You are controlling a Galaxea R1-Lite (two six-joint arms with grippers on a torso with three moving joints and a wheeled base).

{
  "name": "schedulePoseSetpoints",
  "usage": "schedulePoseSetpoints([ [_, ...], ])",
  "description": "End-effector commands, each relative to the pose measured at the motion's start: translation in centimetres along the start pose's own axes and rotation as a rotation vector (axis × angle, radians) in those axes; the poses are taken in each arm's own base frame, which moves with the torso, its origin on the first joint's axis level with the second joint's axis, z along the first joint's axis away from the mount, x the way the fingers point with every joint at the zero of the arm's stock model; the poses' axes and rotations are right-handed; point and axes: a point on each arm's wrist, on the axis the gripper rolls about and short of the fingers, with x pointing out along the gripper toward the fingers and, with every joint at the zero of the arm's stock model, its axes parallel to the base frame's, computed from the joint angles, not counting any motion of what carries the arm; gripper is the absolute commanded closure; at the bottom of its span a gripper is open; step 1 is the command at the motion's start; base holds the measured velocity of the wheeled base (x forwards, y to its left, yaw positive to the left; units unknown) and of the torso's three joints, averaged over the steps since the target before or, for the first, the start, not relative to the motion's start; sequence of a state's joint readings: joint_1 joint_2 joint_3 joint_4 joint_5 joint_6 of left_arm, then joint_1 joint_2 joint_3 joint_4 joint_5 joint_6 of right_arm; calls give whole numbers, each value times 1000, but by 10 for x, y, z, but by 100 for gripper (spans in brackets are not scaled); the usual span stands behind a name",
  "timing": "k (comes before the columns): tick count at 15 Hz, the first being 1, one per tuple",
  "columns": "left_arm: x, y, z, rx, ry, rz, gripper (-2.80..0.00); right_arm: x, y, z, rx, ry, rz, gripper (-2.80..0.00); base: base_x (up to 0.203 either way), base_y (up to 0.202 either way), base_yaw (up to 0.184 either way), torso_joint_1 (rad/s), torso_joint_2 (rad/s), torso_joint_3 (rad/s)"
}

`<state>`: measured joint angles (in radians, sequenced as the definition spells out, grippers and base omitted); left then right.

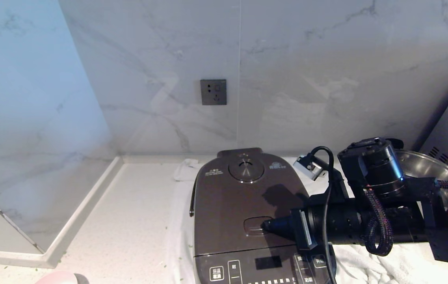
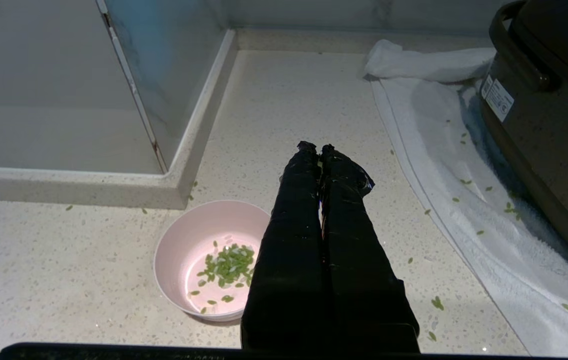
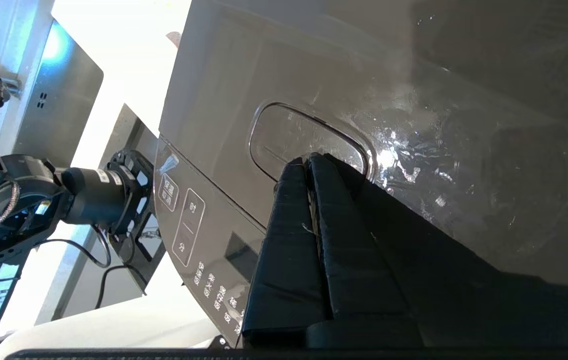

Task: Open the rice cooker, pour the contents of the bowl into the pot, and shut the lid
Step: Open the rice cooker

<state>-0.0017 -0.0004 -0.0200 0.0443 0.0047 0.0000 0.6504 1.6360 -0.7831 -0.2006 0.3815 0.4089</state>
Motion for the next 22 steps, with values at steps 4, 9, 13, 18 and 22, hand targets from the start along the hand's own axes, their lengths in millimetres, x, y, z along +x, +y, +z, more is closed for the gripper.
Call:
schedulePoseSetpoints([
  [4,0,0,0,0,1,0,0,2,-4,-8,7,16,-6,0,0,0,0,0,0,0],
  [9,0,0,0,0,1,0,0,-21,12,7,-38,-90,32,0,0,0,0,0,0,0],
  [13,0,0,0,0,1,0,0,-47,27,15,-62,-146,50,0,0,0,0,0,0,0],
  [18,0,0,0,0,1,1,0,-75,39,17,-155,-242,77,0,0,0,0,0,0,0],
  [22,0,0,0,0,1,3,0,-96,51,26,-260,-340,98,0,0,0,0,0,0,0],
])
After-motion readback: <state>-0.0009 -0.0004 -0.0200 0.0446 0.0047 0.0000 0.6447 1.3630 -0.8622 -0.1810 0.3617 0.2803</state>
